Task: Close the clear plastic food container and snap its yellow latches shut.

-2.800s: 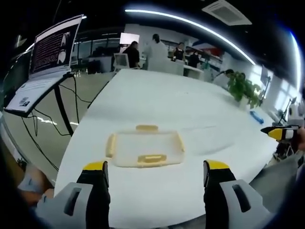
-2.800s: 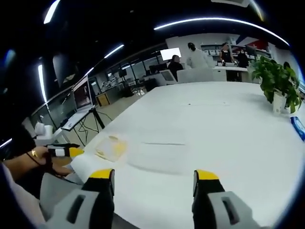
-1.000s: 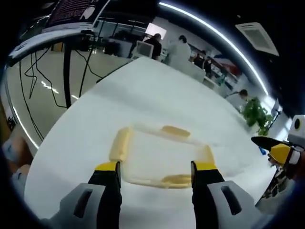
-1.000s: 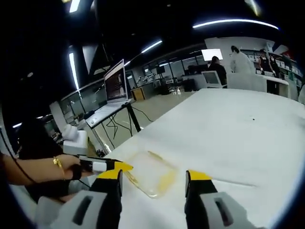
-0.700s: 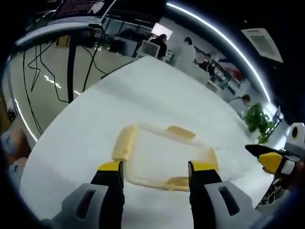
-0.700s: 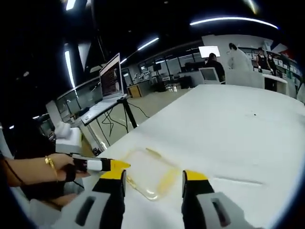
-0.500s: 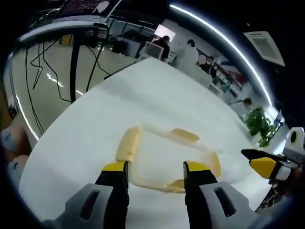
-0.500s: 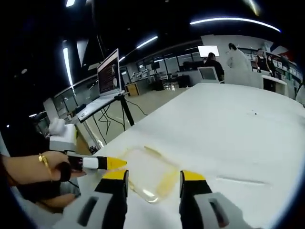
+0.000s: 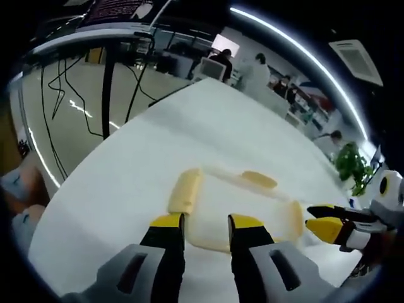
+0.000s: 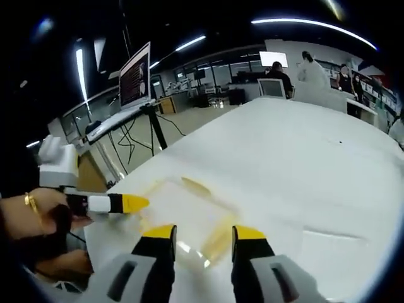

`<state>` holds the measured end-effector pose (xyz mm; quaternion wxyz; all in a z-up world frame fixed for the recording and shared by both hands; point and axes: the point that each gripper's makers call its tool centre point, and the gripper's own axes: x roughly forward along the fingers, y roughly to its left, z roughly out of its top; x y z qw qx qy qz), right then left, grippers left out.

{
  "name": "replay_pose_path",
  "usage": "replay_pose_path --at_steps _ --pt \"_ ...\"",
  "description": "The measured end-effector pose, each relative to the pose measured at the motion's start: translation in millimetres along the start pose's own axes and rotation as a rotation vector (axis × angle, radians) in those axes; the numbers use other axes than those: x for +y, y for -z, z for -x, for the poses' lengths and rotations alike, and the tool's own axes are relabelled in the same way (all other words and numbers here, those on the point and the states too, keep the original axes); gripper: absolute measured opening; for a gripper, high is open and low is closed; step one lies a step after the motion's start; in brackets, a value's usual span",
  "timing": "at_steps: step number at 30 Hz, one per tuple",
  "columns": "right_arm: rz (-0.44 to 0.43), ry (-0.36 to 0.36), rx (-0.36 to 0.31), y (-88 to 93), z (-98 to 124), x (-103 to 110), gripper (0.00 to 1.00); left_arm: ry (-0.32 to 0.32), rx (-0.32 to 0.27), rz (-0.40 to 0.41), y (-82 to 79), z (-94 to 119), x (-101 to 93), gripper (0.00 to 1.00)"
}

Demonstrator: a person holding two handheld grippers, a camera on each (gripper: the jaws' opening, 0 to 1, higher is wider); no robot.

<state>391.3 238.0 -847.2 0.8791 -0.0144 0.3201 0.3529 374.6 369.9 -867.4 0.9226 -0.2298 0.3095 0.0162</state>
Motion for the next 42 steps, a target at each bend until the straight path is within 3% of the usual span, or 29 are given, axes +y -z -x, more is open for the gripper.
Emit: replay_pose_path --at_steps 6,9,16,20,26,29,34,42 --pt "0.020 0.007 0.038 11.1 -7 -2 0.28 -0.002 -0.011 0.007 -1.4 -1 1.5 0.24" --pt "0.046 -0.006 0.070 19.6 -9 -1 0.21 -0.003 -0.002 -0.016 -1.3 -2 0.8 0.24" --pt "0.101 0.046 0.055 18.0 -8 -10 0.12 -0.013 -0.034 0.001 -4.8 -5 1.9 0.24" --pt "0.130 0.038 0.062 18.4 -8 -10 0.12 -0.010 -0.035 -0.013 -6.1 -7 1.3 0.25" --pt "0.131 0.035 0.064 18.9 -8 -10 0.11 0.007 0.010 -0.158 -5.2 -10 -6.1 0.32" --pt "0.132 0.033 0.067 19.4 -8 -10 0.11 -0.013 0.009 -0.184 -7.9 -9 -5.0 0.34" --pt "0.123 0.032 0.068 19.3 -9 -11 0.10 -0.021 0.024 -0.295 -11.9 -10 -7.0 0.34" --pt "0.109 0.025 0.071 19.1 -9 -11 0.10 -0.017 0.037 -0.308 -12.9 -11 -7.0 0.31"
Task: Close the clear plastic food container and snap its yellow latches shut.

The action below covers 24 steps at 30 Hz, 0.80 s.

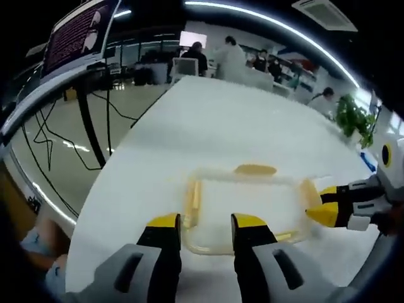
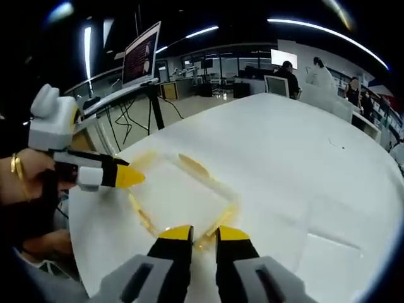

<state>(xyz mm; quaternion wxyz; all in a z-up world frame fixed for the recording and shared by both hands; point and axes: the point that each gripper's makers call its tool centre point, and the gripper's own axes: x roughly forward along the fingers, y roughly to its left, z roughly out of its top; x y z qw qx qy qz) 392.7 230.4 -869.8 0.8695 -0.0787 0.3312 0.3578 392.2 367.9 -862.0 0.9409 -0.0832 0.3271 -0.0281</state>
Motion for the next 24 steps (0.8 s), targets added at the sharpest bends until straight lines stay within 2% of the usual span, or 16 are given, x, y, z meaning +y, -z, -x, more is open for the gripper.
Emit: replay_pose_path --at_steps 5,13,16,17,18,19,22,24 --pt "-0.002 0.001 -0.001 -0.2 0 1 0.10 0.002 -0.007 0.048 -1.7 -1 5.8 0.27" --pt "-0.015 0.000 0.000 0.3 0 0 0.10 0.003 -0.006 0.041 -4.6 -3 9.3 0.21" --pt "-0.023 -0.002 0.000 0.3 0 0 0.10 -0.013 -0.011 0.036 -6.6 -2 12.4 0.14" --pt "-0.023 -0.004 -0.002 0.4 1 0 0.10 -0.022 -0.030 0.052 -9.3 -1 13.6 0.09" --pt "-0.027 -0.007 -0.003 0.6 1 0 0.09 -0.009 -0.031 0.061 -9.4 -1 11.7 0.04" --pt "-0.034 -0.007 -0.002 1.0 1 0 0.09 -0.008 -0.030 0.070 -8.5 -1 10.5 0.03" --pt "-0.033 -0.003 -0.001 1.8 3 0 0.09 -0.011 -0.038 -0.023 -10.0 -2 11.8 0.01" --pt "-0.045 0.000 -0.006 1.8 3 0 0.08 -0.012 -0.034 -0.027 -8.8 -2 10.6 0.01"
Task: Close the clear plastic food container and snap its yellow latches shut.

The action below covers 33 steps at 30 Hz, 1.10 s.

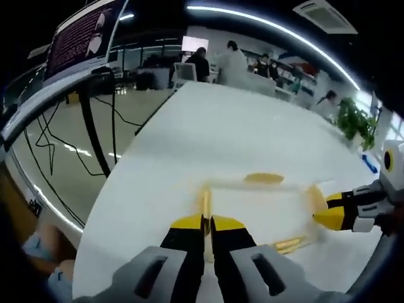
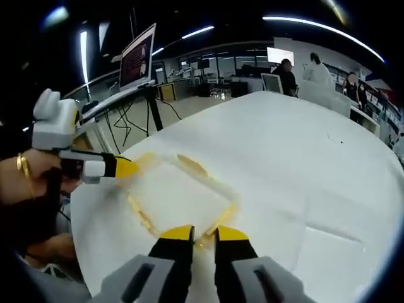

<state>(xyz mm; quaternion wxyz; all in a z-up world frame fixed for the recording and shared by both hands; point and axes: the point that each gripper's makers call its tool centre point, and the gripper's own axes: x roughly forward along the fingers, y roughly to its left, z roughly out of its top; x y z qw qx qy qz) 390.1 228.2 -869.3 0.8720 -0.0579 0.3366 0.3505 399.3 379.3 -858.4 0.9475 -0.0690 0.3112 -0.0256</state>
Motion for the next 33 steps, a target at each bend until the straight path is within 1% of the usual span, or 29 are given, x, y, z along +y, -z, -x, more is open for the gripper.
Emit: replay_pose_path --at_steps 5,7,9,11,14,16,19,21,24,28,33 --pt "-0.003 0.015 -0.012 -2.1 1 -2 0.06 0.010 0.009 -0.024 0.7 2 -1.5 0.00" --pt "-0.005 0.025 -0.019 -4.9 3 -4 0.05 0.011 0.009 -0.022 1.2 3 -2.0 0.00" --pt "-0.032 0.039 -0.027 -8.5 6 -7 0.05 0.016 0.010 -0.015 1.9 4 -3.7 0.00" --pt "-0.028 0.036 -0.032 -11.6 7 -7 0.04 0.008 0.014 -0.022 3.1 6 -3.6 0.00" --pt "-0.028 0.045 -0.037 -13.7 9 -9 0.04 0.014 0.016 -0.018 2.7 8 -5.1 0.00" --pt "-0.040 0.046 -0.043 -15.1 10 -10 0.04 0.021 0.011 -0.020 0.2 9 -6.1 0.00" --pt "-0.036 0.046 -0.050 -18.1 12 -11 0.04 0.034 -0.001 -0.033 -7.4 12 -8.7 0.00" --pt "-0.040 0.047 -0.058 -21.7 14 -12 0.04 0.037 -0.008 -0.030 -13.1 15 -9.8 0.00" --pt "-0.044 0.049 -0.070 -27.1 18 -13 0.03 0.035 0.002 -0.025 -17.5 17 -12.2 0.00" --pt "-0.060 0.057 -0.080 -32.1 23 -18 0.03 0.044 -0.015 -0.029 -27.2 21 -17.9 0.01" --pt "-0.063 0.063 -0.102 -40.6 30 -20 0.03 0.047 -0.026 -0.035 -33.2 26 -22.6 0.01"
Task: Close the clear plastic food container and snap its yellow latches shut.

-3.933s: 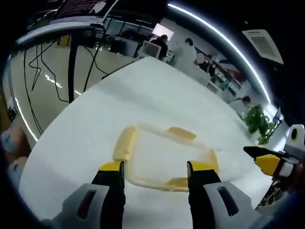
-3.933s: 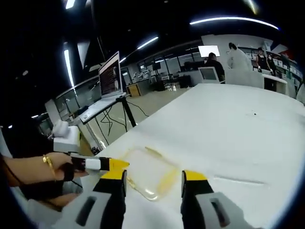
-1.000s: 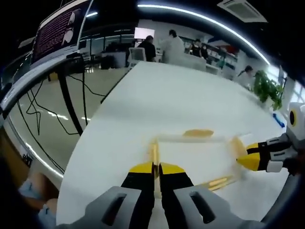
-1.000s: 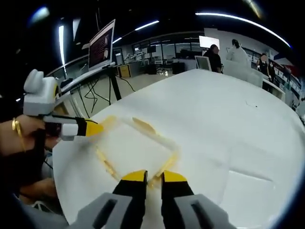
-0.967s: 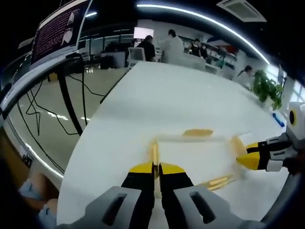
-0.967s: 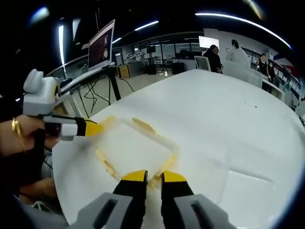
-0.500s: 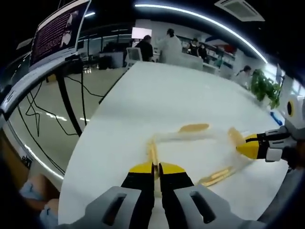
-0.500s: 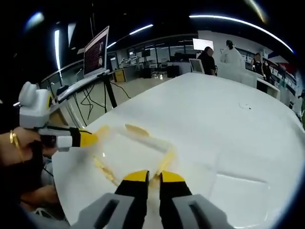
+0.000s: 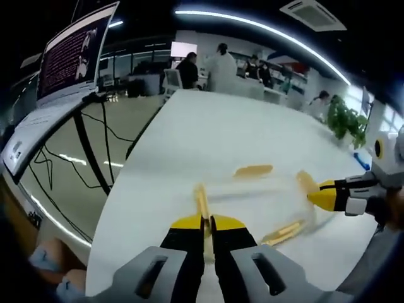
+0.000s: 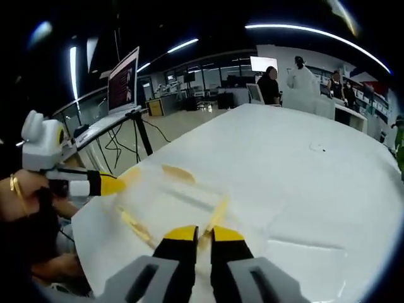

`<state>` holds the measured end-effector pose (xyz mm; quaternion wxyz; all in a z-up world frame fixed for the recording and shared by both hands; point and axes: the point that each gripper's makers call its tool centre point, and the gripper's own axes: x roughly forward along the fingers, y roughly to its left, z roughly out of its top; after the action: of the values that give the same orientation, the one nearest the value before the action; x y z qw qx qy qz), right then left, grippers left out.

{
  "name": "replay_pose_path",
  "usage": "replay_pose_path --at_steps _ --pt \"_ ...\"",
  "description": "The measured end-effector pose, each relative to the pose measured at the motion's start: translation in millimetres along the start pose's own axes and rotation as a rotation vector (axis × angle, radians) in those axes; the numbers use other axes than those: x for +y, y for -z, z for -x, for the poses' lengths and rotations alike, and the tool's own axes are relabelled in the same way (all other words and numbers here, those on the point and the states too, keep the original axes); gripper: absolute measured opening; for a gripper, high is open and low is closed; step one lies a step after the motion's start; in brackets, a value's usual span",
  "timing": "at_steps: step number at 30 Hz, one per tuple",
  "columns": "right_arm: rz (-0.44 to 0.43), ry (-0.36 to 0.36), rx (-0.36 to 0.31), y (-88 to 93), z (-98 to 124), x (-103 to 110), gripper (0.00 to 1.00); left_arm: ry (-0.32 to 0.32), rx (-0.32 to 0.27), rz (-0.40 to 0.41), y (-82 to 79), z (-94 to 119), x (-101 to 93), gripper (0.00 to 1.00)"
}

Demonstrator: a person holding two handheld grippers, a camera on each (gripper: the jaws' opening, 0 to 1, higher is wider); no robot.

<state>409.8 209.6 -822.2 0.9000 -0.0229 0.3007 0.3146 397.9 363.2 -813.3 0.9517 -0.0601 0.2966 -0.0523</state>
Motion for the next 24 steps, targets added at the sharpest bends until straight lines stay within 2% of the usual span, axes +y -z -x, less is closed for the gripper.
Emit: replay_pose_path --at_steps 14,24 --pt "-0.014 0.001 -0.029 -13.5 14 -1 0.02 -0.007 -0.003 -0.011 -7.0 18 -9.8 0.01" --pt "-0.023 0.008 -0.043 -21.2 25 -9 0.01 -0.012 -0.006 -0.026 -12.9 21 -22.3 0.01"
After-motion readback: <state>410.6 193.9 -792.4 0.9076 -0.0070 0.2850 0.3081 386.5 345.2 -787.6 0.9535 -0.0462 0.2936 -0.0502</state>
